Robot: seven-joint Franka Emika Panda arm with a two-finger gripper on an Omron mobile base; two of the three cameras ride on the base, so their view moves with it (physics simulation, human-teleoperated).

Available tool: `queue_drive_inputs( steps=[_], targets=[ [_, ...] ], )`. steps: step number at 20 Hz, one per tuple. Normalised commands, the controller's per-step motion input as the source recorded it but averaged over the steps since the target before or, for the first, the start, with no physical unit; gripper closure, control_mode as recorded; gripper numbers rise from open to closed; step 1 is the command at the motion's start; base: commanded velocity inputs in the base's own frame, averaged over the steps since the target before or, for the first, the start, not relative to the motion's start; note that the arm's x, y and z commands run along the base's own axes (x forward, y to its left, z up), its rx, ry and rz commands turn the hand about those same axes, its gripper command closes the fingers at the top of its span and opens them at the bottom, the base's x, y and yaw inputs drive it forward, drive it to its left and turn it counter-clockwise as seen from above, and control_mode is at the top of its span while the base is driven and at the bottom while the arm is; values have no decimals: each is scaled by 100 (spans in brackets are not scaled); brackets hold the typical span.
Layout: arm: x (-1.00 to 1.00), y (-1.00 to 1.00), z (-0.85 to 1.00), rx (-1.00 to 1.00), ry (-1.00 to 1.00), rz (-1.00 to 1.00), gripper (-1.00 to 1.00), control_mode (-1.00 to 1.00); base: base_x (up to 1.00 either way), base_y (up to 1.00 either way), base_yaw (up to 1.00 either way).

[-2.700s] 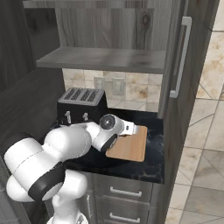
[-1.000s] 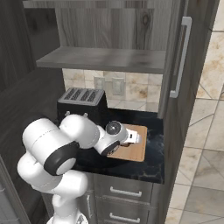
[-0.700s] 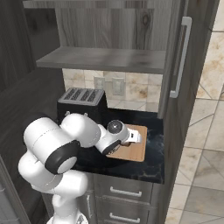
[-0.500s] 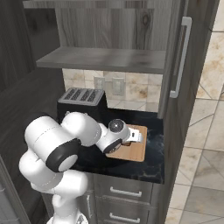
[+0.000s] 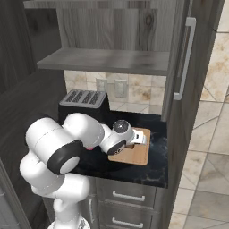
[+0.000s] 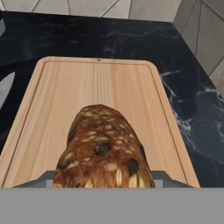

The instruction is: Pick the bread, place it on the cutting board, pick the jam, place it on the counter, and close the cabinet.

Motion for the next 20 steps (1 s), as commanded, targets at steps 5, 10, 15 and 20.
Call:
queue_drive_inputs(
  steps=[5,10,15,20],
  targets=[
    [0,0,0,0,0,0,-100,-100,0,0,0],
    [0,0,0,0,0,0,-100,-100,0,0,0],
    [0,0,0,0,0,0,-100,-100,0,0,0],
    [0,0,0,0,0,0,-100,-100,0,0,0]
  ],
)
